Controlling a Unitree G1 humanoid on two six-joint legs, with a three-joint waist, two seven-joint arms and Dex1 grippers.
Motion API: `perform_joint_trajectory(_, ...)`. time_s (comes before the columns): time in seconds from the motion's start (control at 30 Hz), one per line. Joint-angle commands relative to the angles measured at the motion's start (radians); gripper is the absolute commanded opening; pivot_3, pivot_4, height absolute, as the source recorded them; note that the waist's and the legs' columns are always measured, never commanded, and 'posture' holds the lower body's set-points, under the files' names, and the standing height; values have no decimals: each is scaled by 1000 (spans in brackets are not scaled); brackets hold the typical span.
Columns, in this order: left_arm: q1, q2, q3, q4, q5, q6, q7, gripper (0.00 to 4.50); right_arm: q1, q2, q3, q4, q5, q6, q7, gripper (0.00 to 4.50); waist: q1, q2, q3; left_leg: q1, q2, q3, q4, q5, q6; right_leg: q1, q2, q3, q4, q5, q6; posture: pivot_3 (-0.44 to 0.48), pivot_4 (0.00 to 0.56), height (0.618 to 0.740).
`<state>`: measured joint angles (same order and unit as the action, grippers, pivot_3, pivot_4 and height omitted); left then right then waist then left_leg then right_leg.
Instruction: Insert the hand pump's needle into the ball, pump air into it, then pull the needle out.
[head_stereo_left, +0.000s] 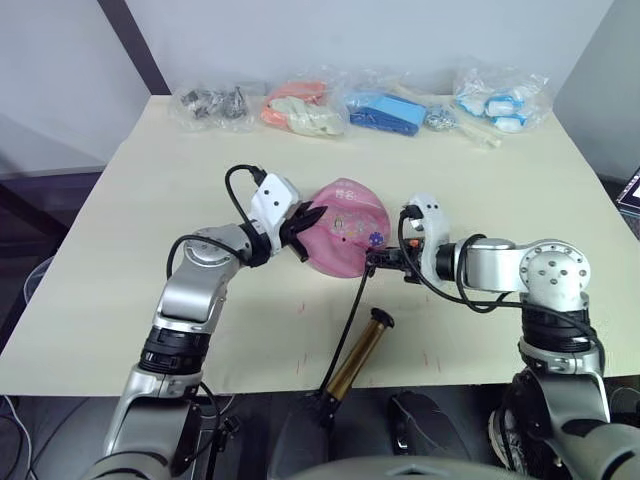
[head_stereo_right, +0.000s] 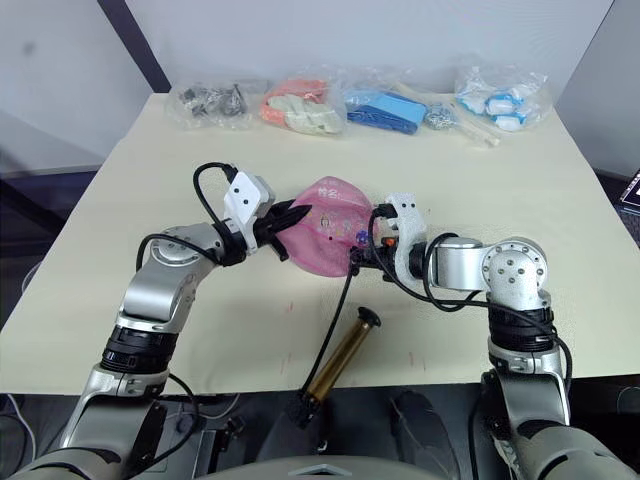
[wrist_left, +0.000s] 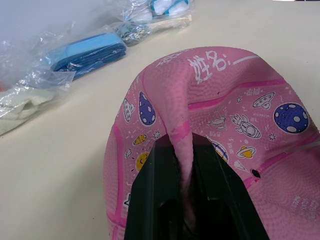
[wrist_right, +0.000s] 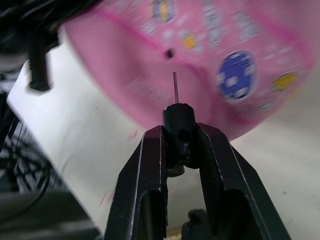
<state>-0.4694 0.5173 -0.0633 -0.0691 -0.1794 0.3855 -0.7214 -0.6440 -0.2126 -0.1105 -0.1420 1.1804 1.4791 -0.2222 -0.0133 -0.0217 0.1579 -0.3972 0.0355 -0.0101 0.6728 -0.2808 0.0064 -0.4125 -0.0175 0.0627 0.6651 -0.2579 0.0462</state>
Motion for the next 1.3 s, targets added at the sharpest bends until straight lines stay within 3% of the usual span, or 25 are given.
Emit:
perform_joint_trajectory(0.03, 5, -6, -21, -23, 4, 0, -7, 31, -40, 20, -63, 2, -2, -8, -13, 351, 0, 0, 0, 0, 0, 0, 0, 0, 0, 0, 0, 0, 0, 0, 0, 0, 150, 740)
perform_joint_trajectory(1.3, 19, -12, -39, -54, 21, 5, -8, 31, -111, 136, -95, 75, -249, 117, 146, 351, 0, 0, 0, -1, 0, -1, 0, 0, 0, 0, 0, -1, 0, 0, 0, 0, 150, 740)
